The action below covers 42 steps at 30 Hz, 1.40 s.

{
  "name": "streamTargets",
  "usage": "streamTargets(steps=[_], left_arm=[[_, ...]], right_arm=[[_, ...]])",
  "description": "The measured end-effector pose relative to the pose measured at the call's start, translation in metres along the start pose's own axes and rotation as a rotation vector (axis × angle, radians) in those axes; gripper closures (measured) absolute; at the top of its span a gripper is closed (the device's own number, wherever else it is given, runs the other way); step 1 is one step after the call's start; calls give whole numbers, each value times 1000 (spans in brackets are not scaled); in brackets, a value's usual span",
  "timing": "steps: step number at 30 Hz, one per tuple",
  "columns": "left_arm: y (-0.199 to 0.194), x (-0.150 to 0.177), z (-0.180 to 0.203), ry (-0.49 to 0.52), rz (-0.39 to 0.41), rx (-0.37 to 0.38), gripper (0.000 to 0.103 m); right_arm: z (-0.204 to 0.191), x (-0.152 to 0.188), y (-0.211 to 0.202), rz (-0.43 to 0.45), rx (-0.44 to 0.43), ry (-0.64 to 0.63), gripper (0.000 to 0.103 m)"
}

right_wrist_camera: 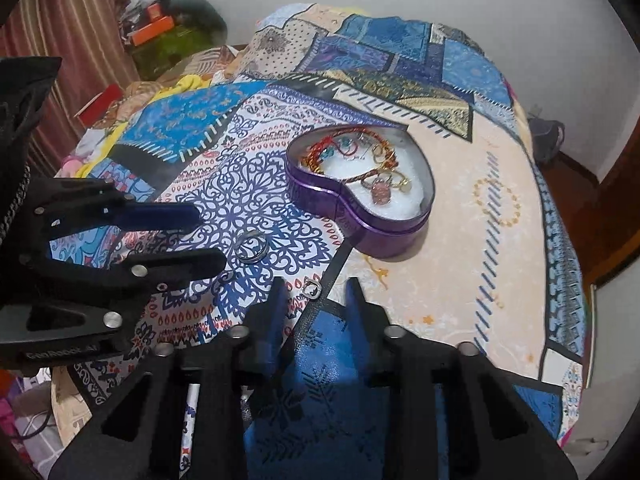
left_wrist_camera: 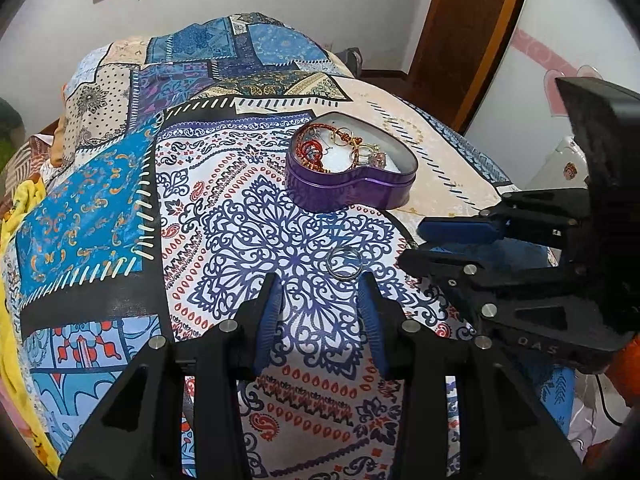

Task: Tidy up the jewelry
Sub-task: 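Grasp a silver ring with the left tool while the right tool grasps a small ring, then lower the silver ring into the tin with the left tool while the right tool drops its ring in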

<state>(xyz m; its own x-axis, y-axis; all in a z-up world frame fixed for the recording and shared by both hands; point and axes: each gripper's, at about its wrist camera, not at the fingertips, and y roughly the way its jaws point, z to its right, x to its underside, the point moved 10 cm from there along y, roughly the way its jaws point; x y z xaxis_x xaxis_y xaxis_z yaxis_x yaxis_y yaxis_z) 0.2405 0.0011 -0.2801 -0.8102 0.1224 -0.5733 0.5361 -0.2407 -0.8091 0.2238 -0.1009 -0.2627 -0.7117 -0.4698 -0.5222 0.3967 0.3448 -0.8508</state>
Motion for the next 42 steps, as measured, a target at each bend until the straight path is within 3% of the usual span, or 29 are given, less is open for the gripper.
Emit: streamTargets(steps=[7,23,28,42], left_arm=[[7,-1,8,21,-5,18,64],[22,-10,13,32,-13,23,64],[24,-12,9,15,-10,19,82],[4,-27,5,9,42,-9,82]], right_arm=[[-5,0,3,5,-16,-11,92],[23,-6,-14,62,-2,87,93],[35,-6,-20,76,14,117,93],[38,-23,-36,135,14,128,93]])
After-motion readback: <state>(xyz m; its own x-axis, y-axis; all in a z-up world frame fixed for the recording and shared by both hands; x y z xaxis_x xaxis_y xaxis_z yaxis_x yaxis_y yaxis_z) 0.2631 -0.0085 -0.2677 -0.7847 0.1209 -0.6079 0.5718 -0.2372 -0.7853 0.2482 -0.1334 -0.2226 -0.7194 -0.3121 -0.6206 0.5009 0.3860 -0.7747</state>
